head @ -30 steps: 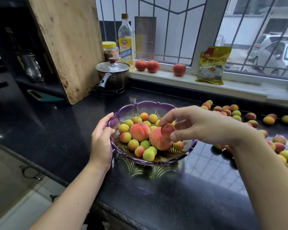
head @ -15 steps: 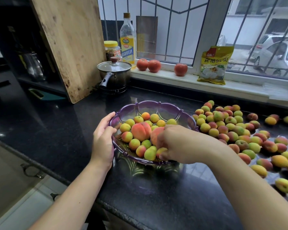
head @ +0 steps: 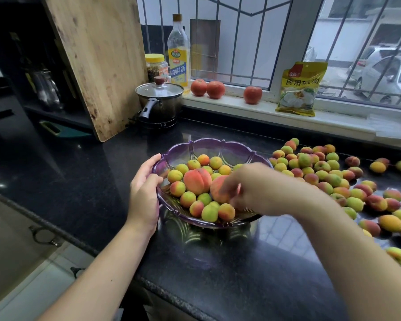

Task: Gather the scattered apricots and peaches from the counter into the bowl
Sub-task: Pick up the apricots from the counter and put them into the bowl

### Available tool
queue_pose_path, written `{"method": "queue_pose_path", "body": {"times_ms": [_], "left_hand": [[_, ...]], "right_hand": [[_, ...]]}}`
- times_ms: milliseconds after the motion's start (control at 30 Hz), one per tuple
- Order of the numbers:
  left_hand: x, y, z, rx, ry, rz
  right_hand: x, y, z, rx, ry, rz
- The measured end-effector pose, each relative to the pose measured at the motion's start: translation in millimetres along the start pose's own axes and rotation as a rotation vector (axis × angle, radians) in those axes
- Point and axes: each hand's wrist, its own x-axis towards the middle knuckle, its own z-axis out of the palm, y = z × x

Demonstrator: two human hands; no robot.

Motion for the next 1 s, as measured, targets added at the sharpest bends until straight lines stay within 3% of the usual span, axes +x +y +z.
{"method": "queue_pose_path", "body": {"times_ms": [133,200,367,467,667,1000], "left_hand": [[0,0,-1,0.016,0.001,0.003],[-1,0,-1,0.016,-0.001,0.005],[-2,1,1,0.02,-0.013,0.012],[-2,1,1,0.021,-0.006,0.015],[-4,3,1,0.015,-0.017,0.013],[-2,1,0,0.026,-0.01,0.008]], "right_hand": [[-4,35,-26,0.069,0.283,0.215],[-3,58,-27,-0.027,0.301,0.38],[-12,98,-29,-0.137,0.177,0.602],[-16,110,-28,-0.135,0.178,0.631],[-14,123,-7,-0.169,-0.051,0.666],[-8,112,-1,-0.235,-0.128,0.675]]}}
